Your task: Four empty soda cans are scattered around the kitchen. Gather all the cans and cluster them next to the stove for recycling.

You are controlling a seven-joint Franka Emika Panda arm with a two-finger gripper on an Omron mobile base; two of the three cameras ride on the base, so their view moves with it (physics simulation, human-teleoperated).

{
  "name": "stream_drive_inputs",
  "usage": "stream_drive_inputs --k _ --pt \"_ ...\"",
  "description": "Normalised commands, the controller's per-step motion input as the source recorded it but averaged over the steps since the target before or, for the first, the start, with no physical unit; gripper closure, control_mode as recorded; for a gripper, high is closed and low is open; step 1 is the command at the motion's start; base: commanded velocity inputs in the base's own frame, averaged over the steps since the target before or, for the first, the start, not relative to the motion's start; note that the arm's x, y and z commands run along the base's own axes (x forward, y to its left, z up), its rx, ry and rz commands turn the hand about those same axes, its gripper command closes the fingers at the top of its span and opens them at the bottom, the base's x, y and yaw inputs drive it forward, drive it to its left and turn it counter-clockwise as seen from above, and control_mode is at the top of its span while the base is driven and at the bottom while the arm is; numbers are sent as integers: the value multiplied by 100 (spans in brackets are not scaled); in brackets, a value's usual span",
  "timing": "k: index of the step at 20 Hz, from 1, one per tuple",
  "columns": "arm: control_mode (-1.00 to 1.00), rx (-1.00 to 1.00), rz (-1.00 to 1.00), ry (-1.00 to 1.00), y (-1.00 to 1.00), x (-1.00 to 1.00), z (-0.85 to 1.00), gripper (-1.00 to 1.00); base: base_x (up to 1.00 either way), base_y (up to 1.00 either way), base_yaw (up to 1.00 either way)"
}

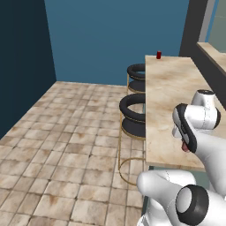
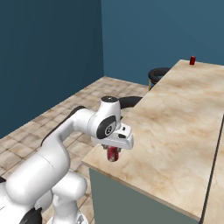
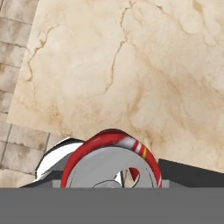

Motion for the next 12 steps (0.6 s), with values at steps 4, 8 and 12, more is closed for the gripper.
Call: stream_drive_inputs --k 4,8,12 --pt "-100 0 0 0 0 0 0 100 0 0 0" --pt "-100 0 0 0 0 0 0 100 0 0 0" --pt "-100 0 0 0 0 0 0 100 0 0 0"
